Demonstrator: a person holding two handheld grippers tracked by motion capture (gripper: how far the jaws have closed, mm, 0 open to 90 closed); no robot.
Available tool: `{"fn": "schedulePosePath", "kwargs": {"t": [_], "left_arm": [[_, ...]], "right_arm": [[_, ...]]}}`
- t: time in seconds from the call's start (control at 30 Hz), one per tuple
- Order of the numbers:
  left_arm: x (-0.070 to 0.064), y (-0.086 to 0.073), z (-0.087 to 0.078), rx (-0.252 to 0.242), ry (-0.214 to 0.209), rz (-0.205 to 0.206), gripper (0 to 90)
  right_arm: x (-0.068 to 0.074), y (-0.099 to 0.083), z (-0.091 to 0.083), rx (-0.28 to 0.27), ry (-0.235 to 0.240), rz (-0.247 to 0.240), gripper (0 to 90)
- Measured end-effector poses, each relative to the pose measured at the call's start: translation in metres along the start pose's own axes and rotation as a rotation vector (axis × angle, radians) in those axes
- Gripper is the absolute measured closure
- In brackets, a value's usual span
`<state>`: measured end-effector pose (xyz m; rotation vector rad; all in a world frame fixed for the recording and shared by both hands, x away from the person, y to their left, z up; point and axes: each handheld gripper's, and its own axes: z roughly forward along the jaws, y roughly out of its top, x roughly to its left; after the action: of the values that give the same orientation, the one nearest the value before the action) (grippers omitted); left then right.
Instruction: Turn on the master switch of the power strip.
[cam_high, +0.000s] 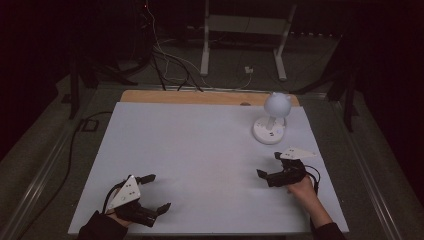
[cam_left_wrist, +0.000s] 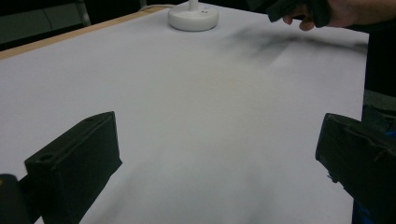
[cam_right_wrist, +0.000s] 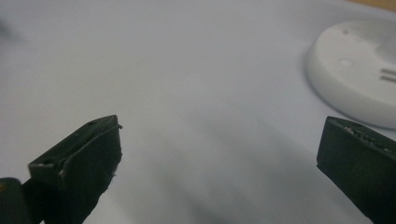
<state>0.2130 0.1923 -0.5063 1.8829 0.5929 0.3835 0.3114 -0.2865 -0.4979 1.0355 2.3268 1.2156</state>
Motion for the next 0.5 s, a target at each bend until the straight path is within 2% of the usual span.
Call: {"fn": "schedulePosePath", "kwargs": {"t": [0.13,0.27,0.5], "left_arm": [[0.000,0.000,0.000,-0.001,0.000,-0.002,0.3],[0.000,0.000,0.000,-0.001,-0.002,-0.002,0.3],[0.000,0.000,0.000,-0.002,-0.004,-0.001,0.3]], "right_arm": [[0.005,-0.008,-0.002,0.021,0.011,-0.030,0.0],[0.009,-0.015,-0.004,0.044,0.022,-0.033,0.0],[0.014,-0.028,-0.008,0.085,0.026,-0.069,0.0]]}}
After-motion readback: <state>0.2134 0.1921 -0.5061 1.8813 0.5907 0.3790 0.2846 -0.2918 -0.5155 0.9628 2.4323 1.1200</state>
